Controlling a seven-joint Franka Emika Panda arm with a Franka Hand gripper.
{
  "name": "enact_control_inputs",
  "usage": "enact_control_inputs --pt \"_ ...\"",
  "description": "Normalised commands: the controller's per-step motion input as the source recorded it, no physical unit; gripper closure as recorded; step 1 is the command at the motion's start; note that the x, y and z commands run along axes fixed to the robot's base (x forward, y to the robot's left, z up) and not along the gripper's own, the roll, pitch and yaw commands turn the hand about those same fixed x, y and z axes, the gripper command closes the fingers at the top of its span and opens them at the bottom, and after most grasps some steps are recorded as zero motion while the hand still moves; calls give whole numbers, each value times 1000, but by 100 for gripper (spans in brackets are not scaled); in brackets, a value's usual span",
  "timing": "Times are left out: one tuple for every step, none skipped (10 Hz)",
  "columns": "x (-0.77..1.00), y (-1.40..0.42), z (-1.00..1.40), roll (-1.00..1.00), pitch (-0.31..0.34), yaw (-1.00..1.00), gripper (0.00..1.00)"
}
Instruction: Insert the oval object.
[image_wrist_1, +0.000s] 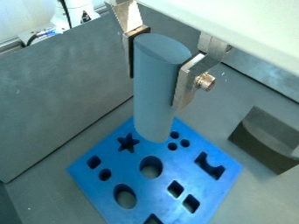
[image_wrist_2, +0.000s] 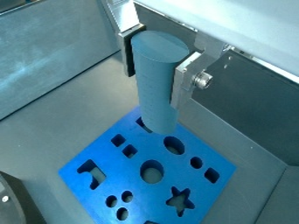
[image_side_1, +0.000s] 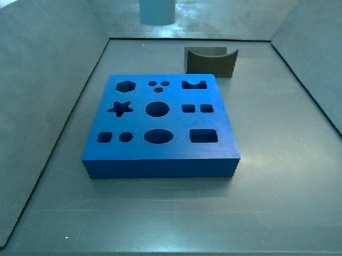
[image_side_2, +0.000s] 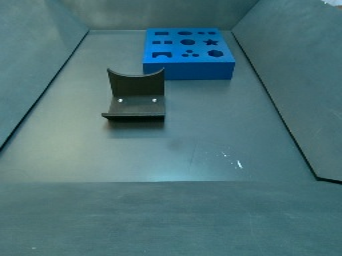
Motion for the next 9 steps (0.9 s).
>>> enact_control_inputs --pt "37 -837 -1000 221 -29 -43 100" --pt "34 -843 -1000 219 -30 -46 100" --pt "43 -840 -1000 217 -27 -49 100" --pt "37 -820 -1000 194 -20 -49 100" --pt "40 -583 -1000 123 -41 -140 100" --pt "240 -231 -997 147 17 -226 100" --pt "486 0 -820 126 137 -137 100" --pt "397 77 -657 149 146 -63 100" --pt "143 97 -529 196 110 -23 100"
